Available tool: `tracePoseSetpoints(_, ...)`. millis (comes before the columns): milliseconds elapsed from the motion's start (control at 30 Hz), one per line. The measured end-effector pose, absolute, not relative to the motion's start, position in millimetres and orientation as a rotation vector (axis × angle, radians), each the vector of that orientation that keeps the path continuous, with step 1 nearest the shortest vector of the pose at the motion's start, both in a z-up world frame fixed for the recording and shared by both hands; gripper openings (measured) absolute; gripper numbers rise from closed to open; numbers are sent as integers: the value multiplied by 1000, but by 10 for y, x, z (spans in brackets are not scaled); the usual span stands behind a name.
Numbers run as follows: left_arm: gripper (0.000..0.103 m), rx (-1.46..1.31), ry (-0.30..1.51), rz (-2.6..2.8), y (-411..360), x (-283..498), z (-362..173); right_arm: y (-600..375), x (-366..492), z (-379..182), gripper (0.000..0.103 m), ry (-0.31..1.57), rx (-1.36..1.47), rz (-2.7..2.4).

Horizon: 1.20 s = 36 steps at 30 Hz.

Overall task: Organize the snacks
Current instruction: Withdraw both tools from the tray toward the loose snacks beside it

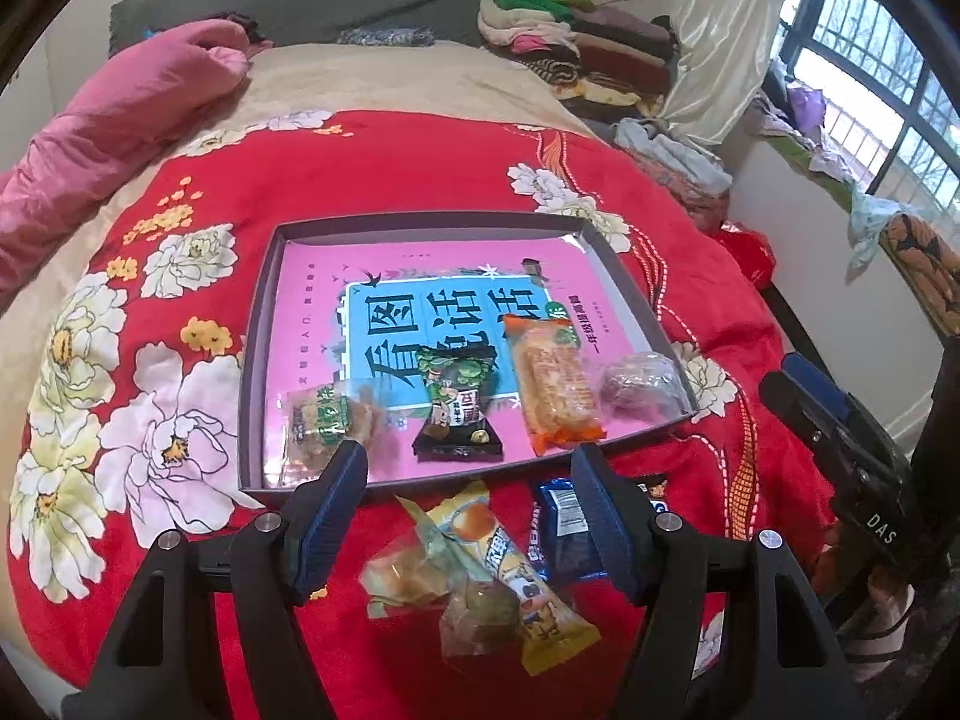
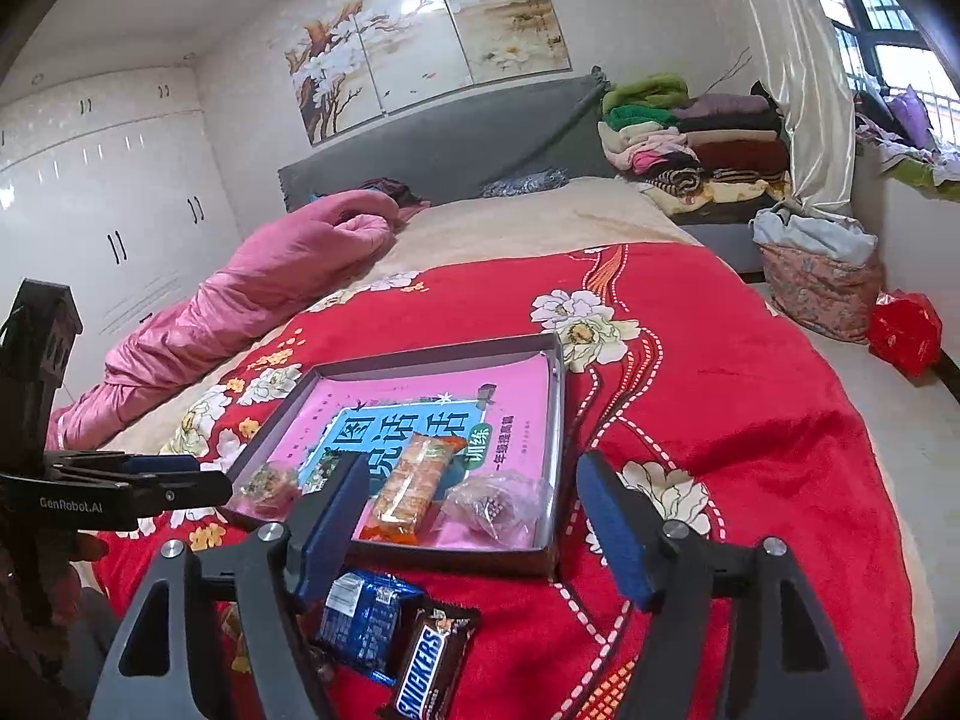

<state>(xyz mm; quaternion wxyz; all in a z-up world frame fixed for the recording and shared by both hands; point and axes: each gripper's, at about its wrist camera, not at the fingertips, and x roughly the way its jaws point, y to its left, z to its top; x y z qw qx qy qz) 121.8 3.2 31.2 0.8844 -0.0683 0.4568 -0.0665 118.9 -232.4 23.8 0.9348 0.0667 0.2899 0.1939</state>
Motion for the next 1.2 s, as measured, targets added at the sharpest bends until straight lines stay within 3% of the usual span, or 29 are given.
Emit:
tracePoseSetpoints(67, 80, -139, 948, -141, 15, 1204, 321, -2324, 1152, 238, 74, 593, 127, 397)
tracePoseSetpoints(1200, 81, -133, 943, -153, 15, 816, 386, -2305, 817, 238, 79, 662, 132, 361)
